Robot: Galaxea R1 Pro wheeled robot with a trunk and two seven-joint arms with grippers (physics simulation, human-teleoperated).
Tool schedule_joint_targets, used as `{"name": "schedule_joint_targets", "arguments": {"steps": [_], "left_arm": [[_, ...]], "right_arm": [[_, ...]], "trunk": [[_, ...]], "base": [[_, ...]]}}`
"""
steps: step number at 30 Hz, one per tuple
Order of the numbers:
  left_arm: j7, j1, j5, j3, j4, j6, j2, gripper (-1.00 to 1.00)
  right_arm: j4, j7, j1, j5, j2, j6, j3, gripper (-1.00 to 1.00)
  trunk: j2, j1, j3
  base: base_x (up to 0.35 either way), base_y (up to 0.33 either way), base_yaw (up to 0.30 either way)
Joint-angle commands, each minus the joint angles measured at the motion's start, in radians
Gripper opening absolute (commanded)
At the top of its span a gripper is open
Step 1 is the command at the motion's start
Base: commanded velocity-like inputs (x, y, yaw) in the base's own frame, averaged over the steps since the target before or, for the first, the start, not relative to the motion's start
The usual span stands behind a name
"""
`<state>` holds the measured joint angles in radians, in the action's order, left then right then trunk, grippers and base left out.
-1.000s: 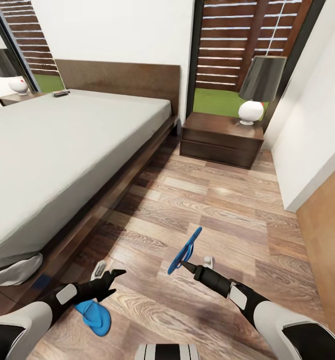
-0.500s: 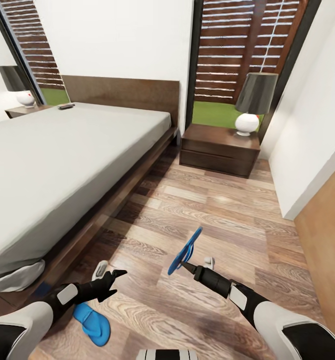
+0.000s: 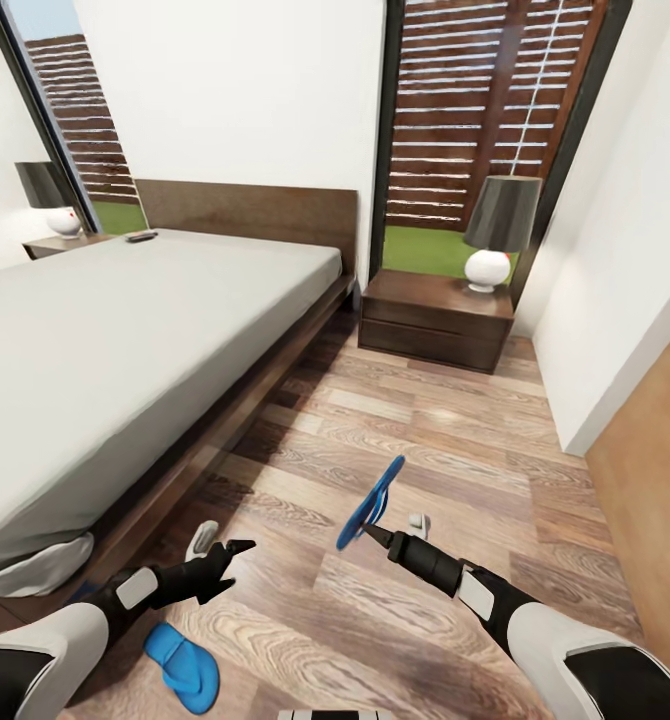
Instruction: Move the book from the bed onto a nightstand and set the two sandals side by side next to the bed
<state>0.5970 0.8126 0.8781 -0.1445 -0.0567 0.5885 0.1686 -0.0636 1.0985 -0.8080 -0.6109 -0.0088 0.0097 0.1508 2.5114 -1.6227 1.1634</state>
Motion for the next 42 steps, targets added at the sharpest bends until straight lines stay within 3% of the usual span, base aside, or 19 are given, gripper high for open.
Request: {"name": "schedule_joint_targets", "arguments": {"steps": [1, 12, 42], "left_arm": [[0.001, 0.0, 0.01, -0.009, 0.0, 0.005, 0.0, 1.0], [0.003, 0.0, 0.01, -0.007, 0.0, 0.004, -0.004, 1.0], [0.008, 0.0, 0.011, -0.006, 0.0, 0.002, -0.004, 1.0]], "right_arm": [[0.0, 0.002, 0.0, -0.009, 0.0, 0.001, 0.009, -1.0], [0.001, 0.001, 0.0, -0.009, 0.0, 0.001, 0.009, -1.0], [0.001, -0.01, 0.0, -0.007, -0.003, 0.0, 0.006, -1.0]], "trunk": [[0.0, 0.001, -0.003], [-0.003, 0.006, -0.046], [-0.003, 0.006, -0.046]], "base": [[0.0, 0.0, 0.0], [0.0, 0.0, 0.0], [-0.006, 0.0, 0.0]]}}
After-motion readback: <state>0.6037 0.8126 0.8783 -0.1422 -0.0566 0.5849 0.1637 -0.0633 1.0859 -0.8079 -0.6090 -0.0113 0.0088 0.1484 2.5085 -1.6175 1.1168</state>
